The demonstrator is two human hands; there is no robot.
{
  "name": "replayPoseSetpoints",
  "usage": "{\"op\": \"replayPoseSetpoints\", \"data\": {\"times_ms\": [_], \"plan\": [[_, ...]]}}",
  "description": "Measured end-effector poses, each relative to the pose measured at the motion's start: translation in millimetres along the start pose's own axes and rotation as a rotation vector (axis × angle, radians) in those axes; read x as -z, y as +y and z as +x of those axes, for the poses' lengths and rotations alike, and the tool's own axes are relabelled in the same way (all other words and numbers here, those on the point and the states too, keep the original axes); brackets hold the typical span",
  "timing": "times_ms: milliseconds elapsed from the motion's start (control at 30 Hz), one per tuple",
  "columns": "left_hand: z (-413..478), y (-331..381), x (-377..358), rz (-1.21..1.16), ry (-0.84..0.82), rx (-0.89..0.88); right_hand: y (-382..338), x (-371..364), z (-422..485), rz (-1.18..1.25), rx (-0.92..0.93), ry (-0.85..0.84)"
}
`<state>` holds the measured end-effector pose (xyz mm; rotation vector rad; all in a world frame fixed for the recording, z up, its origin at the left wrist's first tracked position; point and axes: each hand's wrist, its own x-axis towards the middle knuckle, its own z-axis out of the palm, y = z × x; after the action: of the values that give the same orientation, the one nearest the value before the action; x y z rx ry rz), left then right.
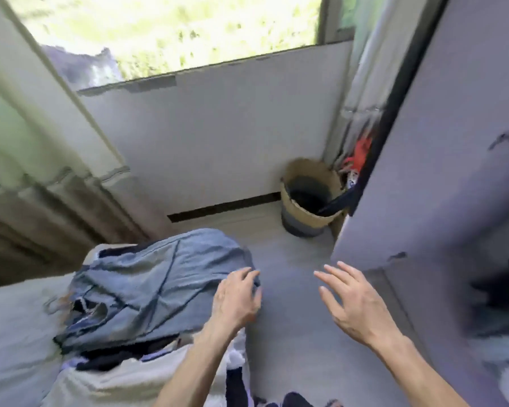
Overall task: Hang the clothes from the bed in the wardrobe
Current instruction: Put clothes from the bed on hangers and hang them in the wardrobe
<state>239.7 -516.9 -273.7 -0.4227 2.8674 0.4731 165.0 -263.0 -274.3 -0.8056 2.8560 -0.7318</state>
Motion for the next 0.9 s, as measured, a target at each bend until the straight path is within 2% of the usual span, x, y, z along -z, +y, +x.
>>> {"op": "replayPoseSetpoints", "data": {"times_ms": [233,467,700,900], "plan": [[79.2,206.9,14.8,0.121,-0.021,-0.506,113.9,86.0,-68.0,0.000,-0.407,0.380],[107.5,383.8,9.5,0.139,-0.097,-0.880,169.0,154.8,-137.8,-0.098,-0.704,0.625],[126.2,500.0,24.9,0.085,-0.129,-1.175,184.3,225.2,-155.9,-0.314,-0.855,0.838],[145.8,566.7,56.7,0.014,-0.083,-1.319,184.0,286.1,-151.6,-0.437,-0.928,0.913]]}}
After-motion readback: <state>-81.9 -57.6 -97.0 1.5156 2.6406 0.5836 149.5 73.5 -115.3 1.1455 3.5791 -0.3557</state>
